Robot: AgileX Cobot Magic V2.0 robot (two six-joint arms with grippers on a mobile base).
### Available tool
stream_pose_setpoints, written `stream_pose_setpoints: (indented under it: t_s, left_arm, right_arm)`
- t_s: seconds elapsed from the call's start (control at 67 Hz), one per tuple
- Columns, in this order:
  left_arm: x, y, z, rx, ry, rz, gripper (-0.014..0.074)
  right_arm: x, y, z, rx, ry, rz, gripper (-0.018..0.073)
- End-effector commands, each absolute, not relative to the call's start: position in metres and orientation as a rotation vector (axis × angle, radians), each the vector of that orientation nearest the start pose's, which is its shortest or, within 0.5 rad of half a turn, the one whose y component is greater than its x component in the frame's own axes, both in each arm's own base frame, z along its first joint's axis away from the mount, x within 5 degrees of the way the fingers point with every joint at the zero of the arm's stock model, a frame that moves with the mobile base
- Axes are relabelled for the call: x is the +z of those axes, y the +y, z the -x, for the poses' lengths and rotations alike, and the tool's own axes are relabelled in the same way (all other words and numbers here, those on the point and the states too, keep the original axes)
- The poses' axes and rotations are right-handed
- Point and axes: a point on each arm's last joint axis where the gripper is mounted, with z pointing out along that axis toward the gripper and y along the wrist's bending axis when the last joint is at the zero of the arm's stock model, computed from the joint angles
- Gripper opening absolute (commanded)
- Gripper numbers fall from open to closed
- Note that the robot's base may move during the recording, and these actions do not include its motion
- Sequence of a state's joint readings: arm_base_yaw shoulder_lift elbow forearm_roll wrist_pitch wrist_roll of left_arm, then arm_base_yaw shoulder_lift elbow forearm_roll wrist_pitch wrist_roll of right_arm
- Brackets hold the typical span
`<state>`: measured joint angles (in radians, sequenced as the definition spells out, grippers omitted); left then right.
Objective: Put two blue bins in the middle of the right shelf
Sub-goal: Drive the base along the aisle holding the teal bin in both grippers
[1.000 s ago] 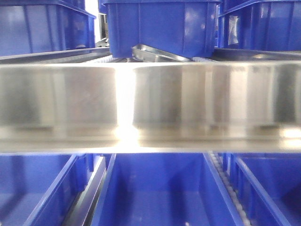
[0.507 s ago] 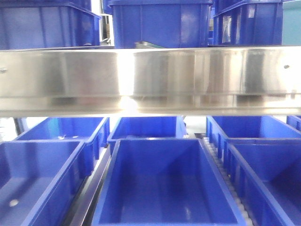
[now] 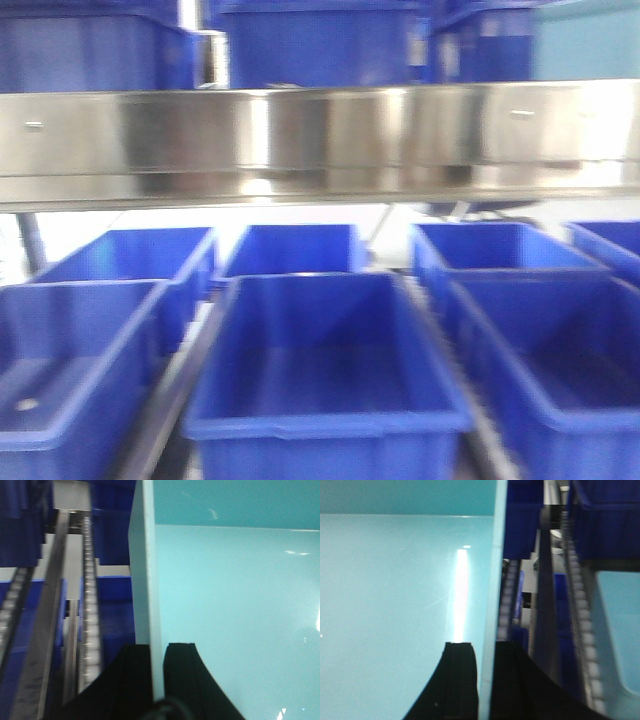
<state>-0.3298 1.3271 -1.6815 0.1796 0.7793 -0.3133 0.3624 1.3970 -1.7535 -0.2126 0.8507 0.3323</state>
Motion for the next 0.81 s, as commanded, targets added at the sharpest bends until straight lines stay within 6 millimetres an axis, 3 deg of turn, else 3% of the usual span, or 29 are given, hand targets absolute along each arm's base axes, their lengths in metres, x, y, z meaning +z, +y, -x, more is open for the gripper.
stream_pose_setpoints:
  t_s: [0.0,0.791]
  left_arm:
    - [0.5145,-0.0758,-0.2551,-0.236,1.839,-0.059,-0.0111]
    - [0.5147,-0.0759,-0.2551,-0.237,1.837,-0.059,-0.0111]
  right_arm:
    - [0.5082,0.0816,-0.2733,0.149,1.910,0.072,-0.0167]
    - [0.5082,0.0816,-0.2733,0.149,1.910,0.072,-0.0167]
